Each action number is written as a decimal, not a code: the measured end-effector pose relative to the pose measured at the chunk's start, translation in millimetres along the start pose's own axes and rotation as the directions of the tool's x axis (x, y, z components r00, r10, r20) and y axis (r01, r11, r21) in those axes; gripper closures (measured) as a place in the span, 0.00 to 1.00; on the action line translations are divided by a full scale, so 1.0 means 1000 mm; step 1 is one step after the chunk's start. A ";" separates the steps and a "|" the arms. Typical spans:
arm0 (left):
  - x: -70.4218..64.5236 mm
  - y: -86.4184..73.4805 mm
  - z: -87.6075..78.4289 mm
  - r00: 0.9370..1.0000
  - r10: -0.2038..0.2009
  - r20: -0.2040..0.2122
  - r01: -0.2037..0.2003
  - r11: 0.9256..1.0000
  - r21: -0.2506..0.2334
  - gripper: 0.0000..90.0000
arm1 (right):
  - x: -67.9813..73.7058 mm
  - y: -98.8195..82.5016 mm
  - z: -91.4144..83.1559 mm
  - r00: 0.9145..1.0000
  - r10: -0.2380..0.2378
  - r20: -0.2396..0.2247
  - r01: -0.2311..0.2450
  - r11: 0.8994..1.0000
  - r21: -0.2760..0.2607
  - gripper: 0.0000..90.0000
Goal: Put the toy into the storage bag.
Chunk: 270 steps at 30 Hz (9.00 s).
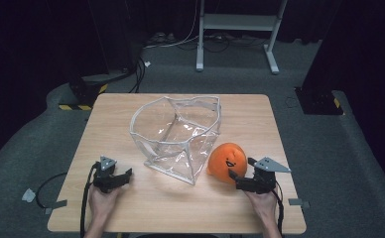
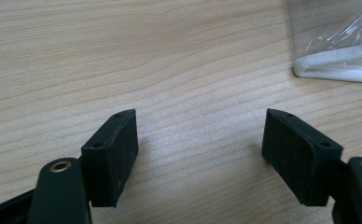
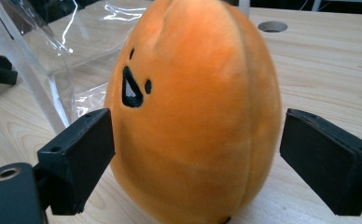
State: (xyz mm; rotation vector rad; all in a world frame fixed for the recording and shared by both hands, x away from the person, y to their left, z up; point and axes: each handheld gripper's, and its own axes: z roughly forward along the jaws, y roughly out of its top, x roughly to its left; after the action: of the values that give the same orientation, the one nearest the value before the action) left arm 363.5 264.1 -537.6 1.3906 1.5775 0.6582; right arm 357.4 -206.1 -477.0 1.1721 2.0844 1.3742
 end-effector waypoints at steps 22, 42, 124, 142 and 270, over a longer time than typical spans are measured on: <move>0.000 0.000 0.000 1.000 -0.002 0.001 0.002 1.000 0.000 0.30 | 0.004 0.008 0.021 0.996 -0.089 -0.009 0.090 0.994 0.056 0.42; 0.000 0.000 0.000 1.000 -0.002 -0.002 0.002 1.000 -0.001 0.30 | 0.002 0.025 0.000 0.996 -0.086 -0.008 0.087 0.996 0.035 0.71; -0.001 0.000 0.000 1.000 -0.007 0.000 0.007 1.000 -0.003 0.29 | 0.032 0.199 -0.031 0.980 -0.155 -0.121 0.142 0.984 -0.112 0.72; -0.001 -0.001 0.000 1.000 -0.006 0.003 0.006 1.000 -0.002 0.29 | 0.033 0.218 0.016 0.986 -0.137 -0.094 0.130 0.988 -0.081 0.72; -0.001 -0.001 -0.001 1.000 0.005 0.012 -0.006 1.000 0.009 0.27 | 0.028 0.197 0.107 0.988 -0.127 -0.088 0.143 0.967 0.212 0.40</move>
State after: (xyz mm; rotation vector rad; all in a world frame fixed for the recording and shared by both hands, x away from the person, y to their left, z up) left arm 362.4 263.1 -537.8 1.4037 1.5700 0.6458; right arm 500.3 -88.3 -347.3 1.0510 2.3688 1.1659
